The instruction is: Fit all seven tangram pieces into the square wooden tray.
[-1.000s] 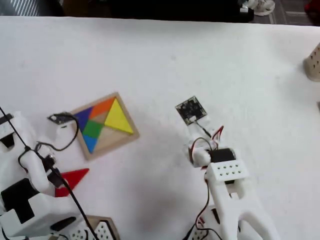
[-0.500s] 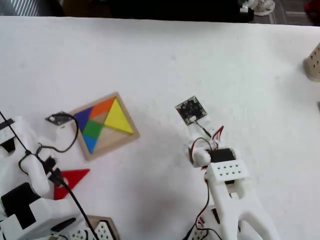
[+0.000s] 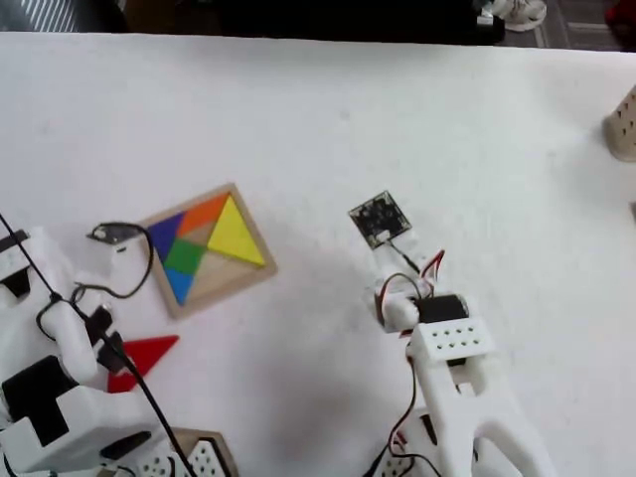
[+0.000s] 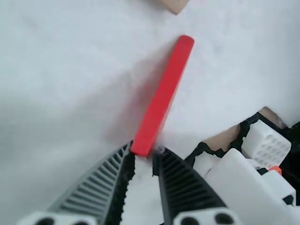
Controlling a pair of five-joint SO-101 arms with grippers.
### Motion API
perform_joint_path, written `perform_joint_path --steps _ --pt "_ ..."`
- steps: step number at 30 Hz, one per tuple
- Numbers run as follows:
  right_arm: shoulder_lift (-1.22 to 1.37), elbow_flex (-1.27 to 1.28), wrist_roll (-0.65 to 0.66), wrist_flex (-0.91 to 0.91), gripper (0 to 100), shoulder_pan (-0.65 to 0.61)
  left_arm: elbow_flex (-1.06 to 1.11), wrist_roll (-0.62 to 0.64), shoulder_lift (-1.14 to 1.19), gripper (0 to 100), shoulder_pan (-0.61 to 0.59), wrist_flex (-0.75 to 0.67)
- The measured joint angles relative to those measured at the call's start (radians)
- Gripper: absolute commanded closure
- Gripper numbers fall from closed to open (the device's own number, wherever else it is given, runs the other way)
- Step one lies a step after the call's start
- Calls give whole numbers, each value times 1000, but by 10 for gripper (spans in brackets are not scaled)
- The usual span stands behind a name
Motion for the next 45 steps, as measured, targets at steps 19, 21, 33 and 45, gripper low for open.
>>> perform_joint_path --steps 19,21,33,45 --pt "0 0 0 0 981 0 -6 199 -210 980 52 -44" --pt "0 0 0 0 981 0 -6 226 -262 980 84 -46" --pt "0 0 0 0 981 5 -110 276 -328 980 270 48" --pt "0 0 0 0 981 5 -196 173 -328 979 672 109"
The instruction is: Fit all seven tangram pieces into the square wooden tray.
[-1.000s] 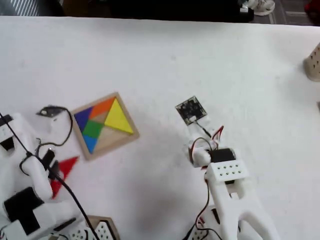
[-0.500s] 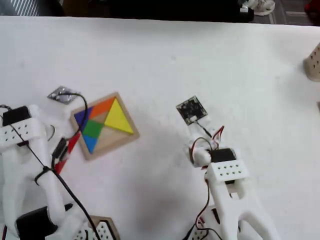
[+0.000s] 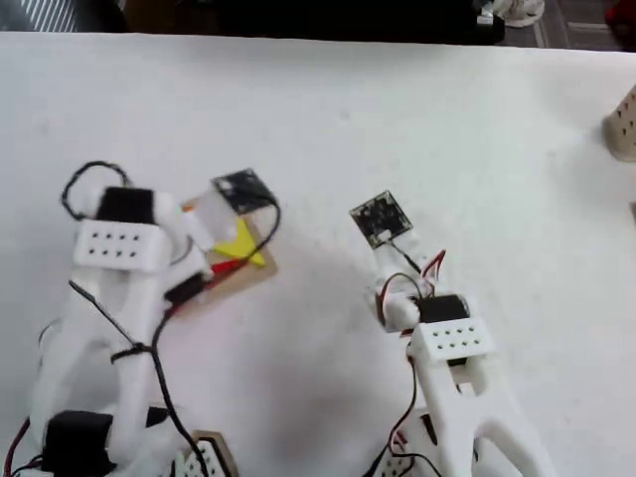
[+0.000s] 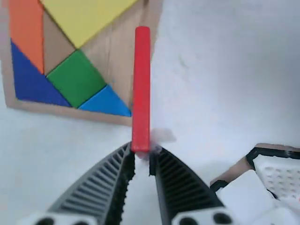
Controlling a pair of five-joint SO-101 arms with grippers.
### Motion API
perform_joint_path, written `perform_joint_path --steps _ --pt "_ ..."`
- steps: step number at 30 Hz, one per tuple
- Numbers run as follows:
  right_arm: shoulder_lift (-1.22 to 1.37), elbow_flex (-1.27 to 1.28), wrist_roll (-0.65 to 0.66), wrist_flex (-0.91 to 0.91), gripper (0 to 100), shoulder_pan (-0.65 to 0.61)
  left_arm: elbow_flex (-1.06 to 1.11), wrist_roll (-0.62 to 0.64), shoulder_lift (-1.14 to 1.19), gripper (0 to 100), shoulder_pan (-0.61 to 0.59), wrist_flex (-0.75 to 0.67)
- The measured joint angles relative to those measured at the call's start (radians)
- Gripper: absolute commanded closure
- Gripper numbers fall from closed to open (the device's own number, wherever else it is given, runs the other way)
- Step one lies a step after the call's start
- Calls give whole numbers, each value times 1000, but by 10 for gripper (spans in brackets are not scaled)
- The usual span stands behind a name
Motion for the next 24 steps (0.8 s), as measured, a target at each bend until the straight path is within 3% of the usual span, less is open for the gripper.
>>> perform_joint_path --steps 5,13,20,24 --pt "0 0 0 0 981 0 0 -5 0 977 110 -84" --pt "0 0 0 0 981 0 -15 -104 204 978 109 -275" --pt "0 0 0 0 981 0 -180 -190 477 977 40 -292" --pt "0 0 0 0 981 0 -261 -255 537 976 20 -233"
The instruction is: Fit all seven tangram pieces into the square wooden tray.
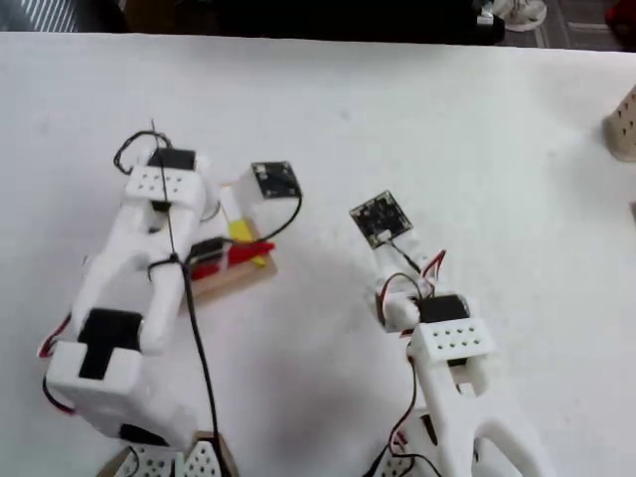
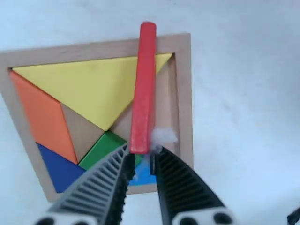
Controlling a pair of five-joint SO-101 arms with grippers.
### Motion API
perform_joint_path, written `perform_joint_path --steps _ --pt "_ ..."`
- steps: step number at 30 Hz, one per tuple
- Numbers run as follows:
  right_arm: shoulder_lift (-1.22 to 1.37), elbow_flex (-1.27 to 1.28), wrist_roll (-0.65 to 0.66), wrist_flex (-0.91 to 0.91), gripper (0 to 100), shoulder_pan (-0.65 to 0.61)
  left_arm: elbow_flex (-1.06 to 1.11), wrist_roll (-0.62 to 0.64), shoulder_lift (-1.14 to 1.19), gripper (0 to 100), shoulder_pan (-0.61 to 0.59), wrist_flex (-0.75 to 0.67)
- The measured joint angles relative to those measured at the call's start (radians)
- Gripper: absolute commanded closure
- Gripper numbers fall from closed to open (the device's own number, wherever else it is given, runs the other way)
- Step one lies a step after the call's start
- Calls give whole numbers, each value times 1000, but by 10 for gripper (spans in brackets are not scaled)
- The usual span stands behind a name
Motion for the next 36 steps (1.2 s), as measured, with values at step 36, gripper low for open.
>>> perform_joint_path --steps 36 --pt "0 0 0 0 981 -2 -158 895 34 959 -106 -324"
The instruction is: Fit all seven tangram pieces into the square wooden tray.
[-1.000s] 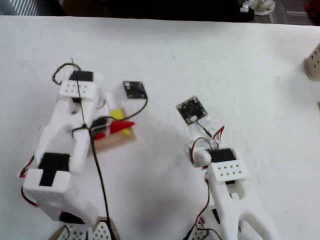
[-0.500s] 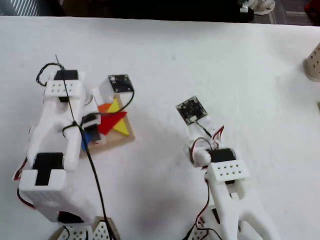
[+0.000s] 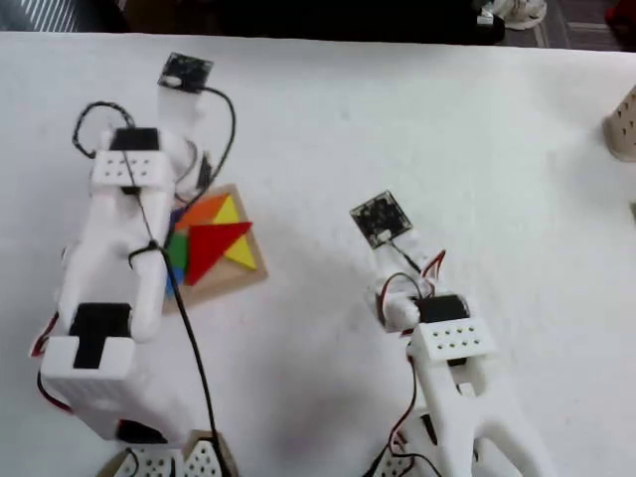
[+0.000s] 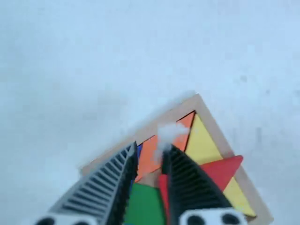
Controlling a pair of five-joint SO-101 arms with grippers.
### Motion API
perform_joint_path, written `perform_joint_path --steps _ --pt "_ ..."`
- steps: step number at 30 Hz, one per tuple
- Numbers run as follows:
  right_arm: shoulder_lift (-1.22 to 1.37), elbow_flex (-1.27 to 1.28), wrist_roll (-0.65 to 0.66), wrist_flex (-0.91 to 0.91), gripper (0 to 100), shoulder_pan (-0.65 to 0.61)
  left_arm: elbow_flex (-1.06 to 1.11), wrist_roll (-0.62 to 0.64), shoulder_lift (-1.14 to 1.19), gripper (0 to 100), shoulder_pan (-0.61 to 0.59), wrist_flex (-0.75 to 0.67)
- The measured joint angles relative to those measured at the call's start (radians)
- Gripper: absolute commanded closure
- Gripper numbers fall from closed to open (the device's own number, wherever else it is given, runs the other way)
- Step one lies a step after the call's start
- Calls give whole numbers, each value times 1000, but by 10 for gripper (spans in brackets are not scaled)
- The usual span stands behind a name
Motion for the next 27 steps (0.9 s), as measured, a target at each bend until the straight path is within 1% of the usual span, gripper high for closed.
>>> perform_joint_path --steps 3,7,9,11,17,27 --pt "0 0 0 0 981 3 98 74 0 959 48 -118" --pt "0 0 0 0 981 2 233 112 0 959 98 -281" --pt "0 0 0 0 981 3 285 112 0 959 123 -327" --pt "0 0 0 0 981 3 318 112 0 959 143 -344" --pt "0 0 0 0 981 3 345 112 0 959 147 -336" --pt "0 0 0 0 981 3 353 104 -3 959 150 -121"
